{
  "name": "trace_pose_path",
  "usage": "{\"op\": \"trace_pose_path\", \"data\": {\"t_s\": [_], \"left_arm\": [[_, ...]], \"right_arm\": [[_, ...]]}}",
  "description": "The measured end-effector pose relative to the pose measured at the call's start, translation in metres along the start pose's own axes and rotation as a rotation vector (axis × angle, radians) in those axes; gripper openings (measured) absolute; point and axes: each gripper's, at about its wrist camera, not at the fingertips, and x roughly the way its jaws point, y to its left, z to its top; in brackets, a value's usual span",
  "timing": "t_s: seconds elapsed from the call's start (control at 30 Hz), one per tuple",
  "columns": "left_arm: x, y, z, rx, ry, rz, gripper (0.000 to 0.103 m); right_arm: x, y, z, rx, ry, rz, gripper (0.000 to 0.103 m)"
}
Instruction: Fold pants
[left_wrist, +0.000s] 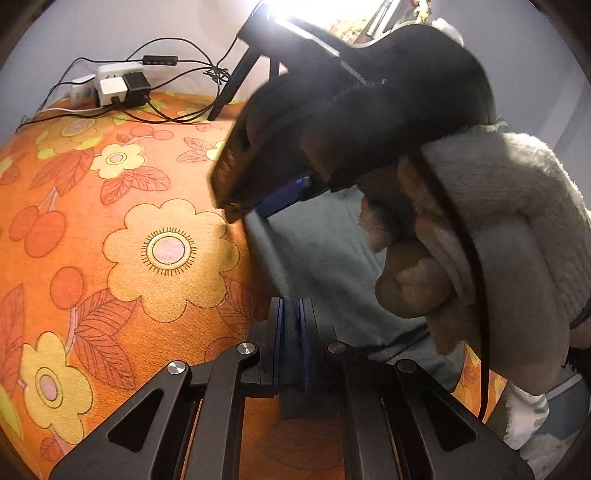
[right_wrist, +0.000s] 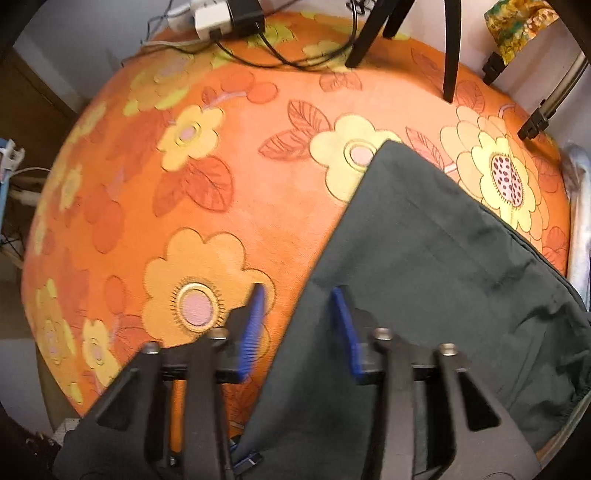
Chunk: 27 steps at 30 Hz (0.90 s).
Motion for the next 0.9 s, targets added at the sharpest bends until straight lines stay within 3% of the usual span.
{"op": "trace_pose_path", "data": {"t_s": [0.07,0.2,0.3,0.33,0.43,0.5,0.53,0.57,0.6,0.83,0.87,0.9], "left_arm": [[0.001,0.0,0.0,-0.001,0.003,0.002,0.007],[0.002,0.001,0.0,-0.005,0.003,0.021,0.01],[0.004,0.001,0.0,-0.011,0.007,0.044,0.037],[0.004,0.0,0.0,-0.011,-0.001,0.063,0.051],[0.011,0.001,0.001,-0.011,0.003,0.098,0.056],[0.017,0.002,0.001,-0.018,0.015,0.094,0.055],[0.018,0.002,0.0,-0.015,0.012,0.095,0.046],[0.019,0.0,0.001,-0.009,0.01,0.087,0.018],[0.021,-0.001,0.001,-0.005,0.024,0.069,0.006],[0.006,-0.017,-0.002,0.049,-0.038,0.053,0.004],[0.005,-0.018,-0.001,0.052,-0.04,0.048,0.004],[0.004,-0.021,-0.001,0.058,-0.044,0.049,0.004]], "right_arm": [[0.002,-0.002,0.0,-0.001,0.001,-0.018,0.016],[0.002,-0.01,-0.001,0.02,-0.002,0.015,0.007],[-0.005,-0.019,-0.003,0.054,-0.026,0.054,0.006],[-0.008,-0.021,-0.004,0.06,-0.033,0.065,0.005],[-0.017,-0.027,-0.006,0.067,-0.052,0.083,0.005],[-0.023,-0.033,-0.008,0.073,-0.061,0.096,0.005],[-0.026,-0.036,-0.008,0.077,-0.067,0.109,0.005],[-0.03,-0.037,-0.007,0.08,-0.072,0.116,0.005],[-0.033,-0.036,-0.008,0.082,-0.075,0.119,0.005],[-0.037,-0.039,-0.003,0.079,-0.081,0.13,0.006],[-0.038,-0.04,-0.001,0.083,-0.084,0.12,0.013],[-0.037,-0.039,0.001,0.084,-0.085,0.109,0.027]]}}
